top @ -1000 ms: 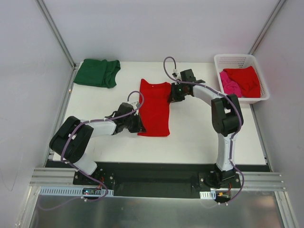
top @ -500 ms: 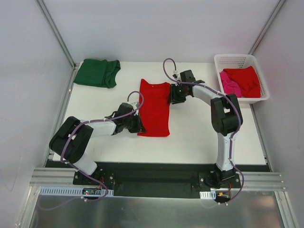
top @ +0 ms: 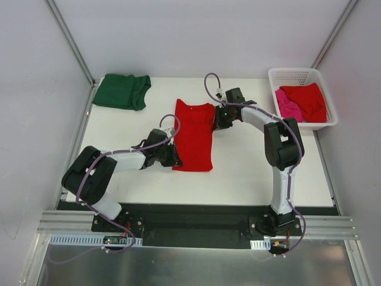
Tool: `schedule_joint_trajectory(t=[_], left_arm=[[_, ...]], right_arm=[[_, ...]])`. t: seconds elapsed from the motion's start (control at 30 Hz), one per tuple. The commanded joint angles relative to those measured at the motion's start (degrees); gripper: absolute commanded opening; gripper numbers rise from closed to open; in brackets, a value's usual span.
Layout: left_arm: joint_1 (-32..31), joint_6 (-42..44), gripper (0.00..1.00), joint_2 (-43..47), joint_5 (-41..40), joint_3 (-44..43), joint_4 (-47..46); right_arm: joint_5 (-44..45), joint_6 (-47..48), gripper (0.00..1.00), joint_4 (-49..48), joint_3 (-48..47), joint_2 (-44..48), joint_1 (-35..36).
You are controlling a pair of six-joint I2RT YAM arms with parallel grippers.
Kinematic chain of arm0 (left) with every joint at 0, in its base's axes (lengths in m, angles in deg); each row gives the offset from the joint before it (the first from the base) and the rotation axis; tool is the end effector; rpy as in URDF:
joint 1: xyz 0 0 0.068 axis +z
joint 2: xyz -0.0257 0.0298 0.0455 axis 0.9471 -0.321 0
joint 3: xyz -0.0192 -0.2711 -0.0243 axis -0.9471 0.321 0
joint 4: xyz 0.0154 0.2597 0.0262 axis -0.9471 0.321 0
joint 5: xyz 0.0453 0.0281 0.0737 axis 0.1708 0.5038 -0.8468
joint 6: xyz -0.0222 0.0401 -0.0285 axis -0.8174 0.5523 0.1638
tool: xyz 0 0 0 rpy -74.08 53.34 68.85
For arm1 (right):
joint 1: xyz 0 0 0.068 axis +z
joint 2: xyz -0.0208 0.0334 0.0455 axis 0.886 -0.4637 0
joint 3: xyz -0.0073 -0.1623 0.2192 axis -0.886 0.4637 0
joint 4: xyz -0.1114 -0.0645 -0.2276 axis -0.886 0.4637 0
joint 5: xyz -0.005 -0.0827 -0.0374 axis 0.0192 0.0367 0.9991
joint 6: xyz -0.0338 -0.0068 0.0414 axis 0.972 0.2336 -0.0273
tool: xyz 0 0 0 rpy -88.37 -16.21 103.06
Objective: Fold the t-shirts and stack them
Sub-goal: Fold the tshirt
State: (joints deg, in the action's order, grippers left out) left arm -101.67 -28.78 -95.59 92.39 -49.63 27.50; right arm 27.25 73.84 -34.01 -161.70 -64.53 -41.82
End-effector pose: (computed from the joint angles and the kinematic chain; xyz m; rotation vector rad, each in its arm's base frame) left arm 0.2485 -0.1601 0.1444 0.1308 2.4347 -0.9512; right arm 0.4271 0.1741 0.1777 -0.6418 2.3885 0.6054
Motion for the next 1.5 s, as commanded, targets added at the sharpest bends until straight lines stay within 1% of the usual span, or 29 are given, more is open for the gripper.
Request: schedule_joint_trajectory(t=[0.0, 0.4, 0.47, 0.5, 0.53, 0.57, 0.63, 0.8, 0.9, 0.93, 1.0, 1.03, 1.07, 1.1, 1.13, 1.27, 1.3, 1.33, 1.47], left_arm=[[-0.6, 1.0, 0.0, -0.5, -2.8, 1.8, 6.9], [-0.5, 1.0, 0.0, -0.1, -2.9, 2.4, 6.9], [-0.6, 1.0, 0.0, -0.1, -2.8, 2.4, 6.9], [-0.6, 1.0, 0.0, -0.1, -2.9, 2.4, 6.9], [-0.6, 1.1, 0.0, -0.1, -2.9, 2.4, 6.9], [-0.6, 1.2, 0.0, -0.1, -2.8, 2.4, 6.9], [-0.6, 1.1, 0.0, 0.0, -2.9, 2.4, 6.8], [-0.6, 1.1, 0.0, 1.9, -2.4, 2.6, 6.9], [-0.5, 1.0, 0.0, 5.4, -1.8, 3.2, 7.3], [-0.6, 1.0, 0.01, 7.9, -1.8, 3.5, 7.4], [-0.7, 0.9, 0.14, 11.0, -1.8, 4.0, 8.1], [-0.7, 1.0, 0.25, 14.2, -1.9, 4.4, 8.5], [-0.7, 1.0, 0.65, 15.8, -1.9, 4.5, 8.9], [-0.8, 1.1, 0.86, 17.3, -1.9, 4.5, 9.7], [-0.8, 1.3, 0.99, 19.9, -1.8, 4.5, 10.2], [-1.1, 1.7, 0.99, 25.3, -1.3, 4.1, 12.2], [-1.2, 1.8, 0.99, 26.5, -1.6, 4.2, 14.1], [-1.2, 1.8, 0.99, 28.3, -2.0, 5.0, 15.2], [-1.2, 1.9, 0.99, 30.3, -4.5, 8.8, 16.0]], right_arm=[[-0.4, -0.4, 0.01, -1.5, -1.2, 2.5, 0.0], [2.2, -1.3, 0.01, -1.7, -6.0, 0.3, 0.0], [2.3, -1.3, 0.07, -1.5, -6.6, 0.0, 0.1], [2.6, -1.2, 0.13, -1.4, -6.7, -0.1, 0.0], [2.8, -1.2, 0.28, -1.3, -6.7, -0.1, 0.0], [2.9, -1.2, 0.34, -1.2, -6.6, -0.1, 0.0], [3.7, -1.2, 0.39, -1.1, -5.9, 0.7, 0.0], [8.2, -1.1, 0.42, -1.2, -1.1, 5.7, 0.0], [9.0, -1.6, 0.43, -1.0, 4.6, 11.5, 0.2], [9.1, -1.7, 0.43, -1.0, 7.7, 14.8, 0.2], [9.9, -1.7, 0.43, -1.0, 11.1, 17.8, 0.7], [10.2, -1.7, 0.43, -1.0, 14.1, 21.1, 0.9], [10.2, -1.7, 0.43, -0.9, 15.5, 22.5, 1.1], [10.1, -3.2, 0.44, -0.8, 16.7, 24.0, 1.4], [9.8, -3.3, 0.44, -0.6, 17.8, 25.2, 1.7], [9.7, -4.7, 0.44, 1.2, 22.9, 31.3, 4.6], [9.8, -5.4, 0.44, 1.5, 23.8, 32.2, 5.4], [10.2, -5.8, 0.44, 1.7, 24.7, 33.3, 6.2], [10.9, -9.7, 0.45, 1.6, 29.3, 36.3, 11.1]])
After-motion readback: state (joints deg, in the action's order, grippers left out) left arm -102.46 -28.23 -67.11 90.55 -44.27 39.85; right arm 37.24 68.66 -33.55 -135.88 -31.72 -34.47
